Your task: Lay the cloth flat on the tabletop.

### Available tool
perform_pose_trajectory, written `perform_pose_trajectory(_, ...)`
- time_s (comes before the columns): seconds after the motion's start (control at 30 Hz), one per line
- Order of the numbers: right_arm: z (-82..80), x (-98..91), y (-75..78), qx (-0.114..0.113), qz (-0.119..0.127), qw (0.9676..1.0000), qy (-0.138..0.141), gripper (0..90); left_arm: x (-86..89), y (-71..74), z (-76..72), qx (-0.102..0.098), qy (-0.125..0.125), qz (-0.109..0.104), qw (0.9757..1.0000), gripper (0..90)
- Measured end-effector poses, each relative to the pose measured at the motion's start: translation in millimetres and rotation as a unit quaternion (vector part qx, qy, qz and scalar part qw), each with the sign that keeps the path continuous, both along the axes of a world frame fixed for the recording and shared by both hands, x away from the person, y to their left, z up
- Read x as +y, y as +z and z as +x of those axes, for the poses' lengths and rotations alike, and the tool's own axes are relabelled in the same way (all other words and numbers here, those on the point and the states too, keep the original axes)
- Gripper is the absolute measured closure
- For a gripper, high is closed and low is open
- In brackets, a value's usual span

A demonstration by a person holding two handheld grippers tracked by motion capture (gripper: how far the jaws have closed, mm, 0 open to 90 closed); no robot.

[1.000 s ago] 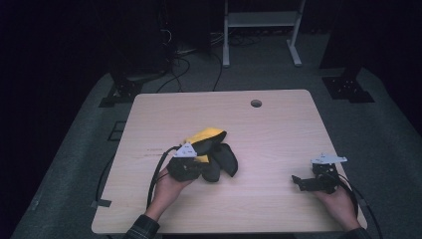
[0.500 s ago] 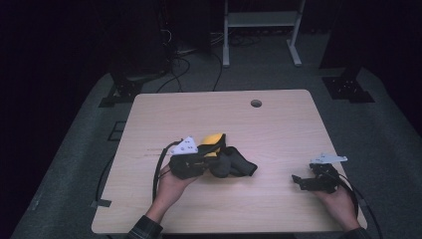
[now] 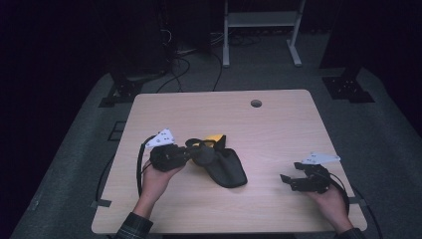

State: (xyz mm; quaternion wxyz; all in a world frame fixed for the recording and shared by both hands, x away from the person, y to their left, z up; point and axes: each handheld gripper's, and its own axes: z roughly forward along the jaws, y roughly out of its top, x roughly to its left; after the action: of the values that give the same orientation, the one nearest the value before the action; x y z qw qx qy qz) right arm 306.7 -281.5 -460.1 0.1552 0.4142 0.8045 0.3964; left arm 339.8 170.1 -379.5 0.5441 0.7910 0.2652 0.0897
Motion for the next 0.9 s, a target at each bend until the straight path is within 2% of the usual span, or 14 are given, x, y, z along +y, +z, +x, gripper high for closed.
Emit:
perform_pose_trajectory(0.03,0.0,0.0,0.0,0.0,0.0,1.0,0.0,24.2,0.0,0.0,0.0,0.0,0.0,0.0,1.0,79.1)
perform_pose_trajectory(0.1,-2.1,18.2,4.7,-0.006,0.012,0.9993,0.034,28.7,0.4,-0.2,0.2,0.0,0.001,0.0,1.0,79.2)
perform_pose_trajectory(0.13,-2.1,18.2,4.7,-0.006,0.012,0.9993,0.034,28.7,0.4,-0.2,0.2,0.0,0.001,0.0,1.0,79.2)
perform_pose_trajectory(0.17,-3.7,34.2,6.9,-0.011,0.017,0.998,0.06,29.9,0.3,-0.4,0.2,0.001,0.002,0.0,1.0,79.2)
perform_pose_trajectory(0.2,-3.7,34.2,6.9,-0.011,0.017,0.998,0.06,29.9,0.3,-0.6,0.2,0.001,0.003,-0.001,1.0,79.2)
perform_pose_trajectory(0.33,-4.0,70.3,5.2,-0.009,0.016,0.9936,0.112,31.8,0.5,-1.0,0.4,0.001,0.003,-0.002,1.0,79.2)
perform_pose_trajectory(0.4,-3.7,78.0,4.2,-0.007,0.015,0.9925,0.121,31.9,0.5,-1.1,0.5,0.002,0.003,-0.002,1.0,79.2)
perform_pose_trajectory(0.53,2.0,111.9,-0.7,-0.006,-0.003,0.9873,0.159,33.9,0.9,-0.6,0.4,0.002,0.003,-0.002,1.0,79.2)
perform_pose_trajectory(0.67,8.1,126.7,-7.3,0.001,-0.018,0.9855,0.169,36.0,1.1,0.3,-0.1,0.001,0.003,-0.002,1.0,79.1)
perform_pose_trajectory(0.7,9.7,130.7,-9.4,0.003,-0.022,0.9849,0.172,38.4,1.6,0.8,-0.2,0.001,0.003,-0.002,1.0,79.1)
perform_pose_trajectory(0.73,11.9,137.1,-13.0,0.004,-0.038,0.9836,0.176,47.8,2.2,1.1,-0.4,0.0,0.003,-0.003,1.0,79.1)
perform_pose_trajectory(0.8,12.3,138.8,-13.9,0.001,-0.048,0.9833,0.175,52.7,3.8,2.0,-0.6,0.0,0.005,-0.003,1.0,79.2)
perform_pose_trajectory(0.83,12.8,140.5,-14.9,-0.006,-0.059,0.9829,0.174,68.4,5.0,2.4,-0.6,0.0,0.006,-0.005,1.0,79.2)
perform_pose_trajectory(0.9,13.2,139.9,-14.5,-0.008,-0.062,0.9828,0.174,73.2,7.0,2.8,-0.4,-0.001,0.009,-0.004,1.0,79.2)
